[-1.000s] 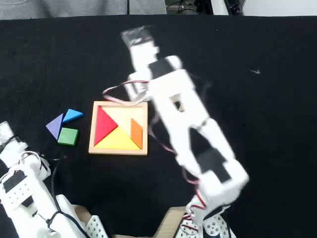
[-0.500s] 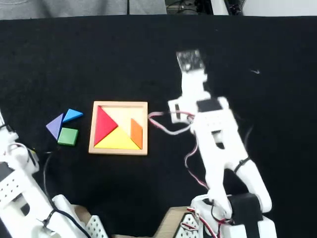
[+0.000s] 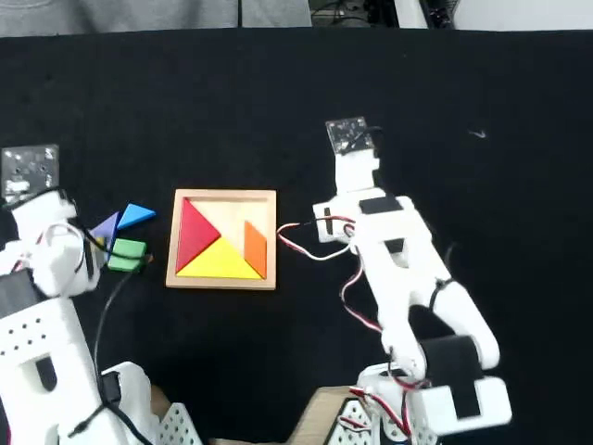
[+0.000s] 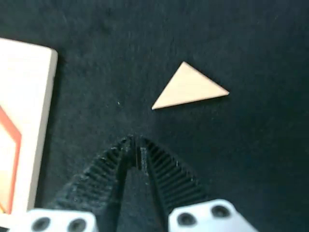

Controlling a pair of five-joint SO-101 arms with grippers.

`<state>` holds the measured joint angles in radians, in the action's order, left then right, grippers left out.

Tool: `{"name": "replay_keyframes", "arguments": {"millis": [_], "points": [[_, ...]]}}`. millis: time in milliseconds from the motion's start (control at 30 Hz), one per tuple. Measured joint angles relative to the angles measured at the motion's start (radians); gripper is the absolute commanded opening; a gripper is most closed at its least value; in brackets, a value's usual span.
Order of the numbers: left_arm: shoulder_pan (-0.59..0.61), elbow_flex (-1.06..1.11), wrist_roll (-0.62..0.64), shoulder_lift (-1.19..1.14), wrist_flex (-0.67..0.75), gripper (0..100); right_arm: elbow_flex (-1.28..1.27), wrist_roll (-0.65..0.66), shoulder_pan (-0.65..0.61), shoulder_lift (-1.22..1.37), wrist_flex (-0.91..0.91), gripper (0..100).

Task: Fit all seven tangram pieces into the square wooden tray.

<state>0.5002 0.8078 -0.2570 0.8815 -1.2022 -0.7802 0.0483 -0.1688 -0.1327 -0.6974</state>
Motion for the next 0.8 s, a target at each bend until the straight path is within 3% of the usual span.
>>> {"name": "replay_keyframes", "arguments": {"millis": [233, 433, 633, 800], "points": [[-0.002, -0.080, 0.048, -0.351, 0.186, 27, 0.051, 0.005, 0.000, 0.110, 0.002, 1.2], [-0.002, -0.273, 0.048, -0.738, 0.232, 26, 0.061, 0.005, 0.011, 0.123, 0.002, 1.2], [0.000, -0.364, 0.057, -0.907, 0.249, 26, 0.061, 0.005, 0.015, 0.123, 0.002, 1.2], [0.000, -0.365, 0.057, -1.007, 0.348, 26, 0.061, 0.005, 0.015, 0.123, 0.002, 1.2]]}}
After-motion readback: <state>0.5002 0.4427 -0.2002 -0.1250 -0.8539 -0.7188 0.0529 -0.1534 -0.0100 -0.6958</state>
